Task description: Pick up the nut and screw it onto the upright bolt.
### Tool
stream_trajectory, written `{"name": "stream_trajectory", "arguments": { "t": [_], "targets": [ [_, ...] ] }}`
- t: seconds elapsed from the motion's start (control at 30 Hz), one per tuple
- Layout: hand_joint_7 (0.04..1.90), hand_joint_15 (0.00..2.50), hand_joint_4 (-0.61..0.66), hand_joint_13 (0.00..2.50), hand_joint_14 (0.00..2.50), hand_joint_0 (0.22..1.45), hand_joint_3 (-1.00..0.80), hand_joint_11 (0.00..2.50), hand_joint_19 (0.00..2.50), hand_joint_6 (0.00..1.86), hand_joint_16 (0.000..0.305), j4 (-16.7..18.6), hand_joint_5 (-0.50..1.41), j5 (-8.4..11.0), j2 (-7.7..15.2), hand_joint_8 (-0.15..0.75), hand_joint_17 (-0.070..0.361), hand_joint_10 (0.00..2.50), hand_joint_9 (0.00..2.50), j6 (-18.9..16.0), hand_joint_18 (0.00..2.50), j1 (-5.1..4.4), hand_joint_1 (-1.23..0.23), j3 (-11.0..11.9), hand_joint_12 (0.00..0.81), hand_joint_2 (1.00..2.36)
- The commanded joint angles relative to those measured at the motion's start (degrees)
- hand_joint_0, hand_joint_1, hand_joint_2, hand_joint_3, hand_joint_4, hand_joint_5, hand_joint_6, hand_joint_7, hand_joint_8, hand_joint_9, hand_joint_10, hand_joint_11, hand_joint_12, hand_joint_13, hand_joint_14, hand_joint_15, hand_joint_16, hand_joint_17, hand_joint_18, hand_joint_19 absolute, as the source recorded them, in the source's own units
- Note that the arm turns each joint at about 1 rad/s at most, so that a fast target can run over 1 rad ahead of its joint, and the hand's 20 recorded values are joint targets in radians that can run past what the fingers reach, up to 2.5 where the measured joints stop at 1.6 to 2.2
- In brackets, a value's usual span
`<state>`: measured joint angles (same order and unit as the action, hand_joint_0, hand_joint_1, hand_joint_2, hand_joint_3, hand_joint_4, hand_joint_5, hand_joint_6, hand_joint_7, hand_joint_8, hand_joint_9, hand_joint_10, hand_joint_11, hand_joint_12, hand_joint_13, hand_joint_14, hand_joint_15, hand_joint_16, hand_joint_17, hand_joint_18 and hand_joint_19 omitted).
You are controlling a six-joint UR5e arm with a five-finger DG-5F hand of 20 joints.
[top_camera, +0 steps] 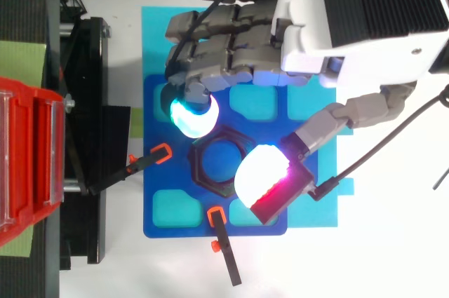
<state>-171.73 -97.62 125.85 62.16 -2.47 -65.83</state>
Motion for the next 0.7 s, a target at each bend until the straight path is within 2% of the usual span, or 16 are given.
{"name": "stream_trajectory", "arguments": {
  "t": [0.0, 0.07, 0.17, 0.4, 0.57, 0.6, 0.63, 0.67],
  "targets": [
    [1.09, 0.0, 0.3, 0.41, 0.0, 0.51, -0.5, 0.0, 0.0, 0.5, 0.013, -0.1, -0.07, -0.55, -0.1, 0.25, 0.029, 0.0, 0.65, 0.3, 0.07, 0.71, -0.3, 0.0, 0.177, 1.0],
    [1.22, 0.0, 0.27, 0.47, 0.0, 0.52, -0.5, 0.0, 0.0, 0.5, 0.01, -0.4, -0.05, -0.82, 0.0, 0.258, 0.023, 0.0, 0.75, 0.5, 0.12, 0.89, -0.3, 0.0, 0.172, 1.0],
    [1.28, 0.0, 0.24, 0.51, 0.0, 0.52, -0.5, 0.0, 0.0, 0.5, 0.009, -0.9, -0.04, -1.08, -0.2, 0.26, 0.021, 0.0, 0.8, 0.6, 0.15, 1.15, -0.3, 0.0, 0.168, 1.0],
    [1.3, 0.0, 0.24, 0.53, 0.0, 0.52, -0.5, 0.0, 0.0, 0.5, 0.008, -1.1, -0.04, -1.17, -0.3, 0.263, 0.019, 0.0, 0.82, 0.6, 0.18, 1.33, -0.3, 0.8, 0.166, 1.0],
    [1.12, 0.0, 0.24, 0.52, 0.0, 0.51, -0.5, 0.0, 0.0, 0.5, 0.01, -1.5, -0.08, -1.17, -0.3, 0.258, 0.023, 0.0, 0.8, 0.6, 0.16, 1.33, -0.27, 2.6, 0.174, 1.0],
    [0.93, 0.0, 0.24, 0.48, 0.0, 0.5, -0.5, 0.0, 0.0, 0.5, 0.012, -1.9, -0.12, -1.26, -0.4, 0.24, 0.026, 0.0, 0.73, 0.6, 0.13, 1.24, -0.26, 3.1, 0.188, 1.0],
    [0.81, 0.0, 0.21, 0.46, 0.0, 0.5, -0.5, 0.0, 0.0, 0.5, 0.013, -1.9, -0.14, -1.26, -0.3, 0.231, 0.03, 0.0, 0.68, 0.6, 0.11, 1.15, -0.26, 3.3, 0.191, 1.0],
    [0.78, 0.0, 0.19, 0.45, 0.0, 0.49, -0.5, 0.0, 0.0, 0.5, 0.014, -2.0, -0.15, -1.26, -0.3, 0.225, 0.032, 0.0, 0.67, 0.6, 0.1, 0.89, -0.26, 4.1, 0.195, 1.0]
  ]
}}
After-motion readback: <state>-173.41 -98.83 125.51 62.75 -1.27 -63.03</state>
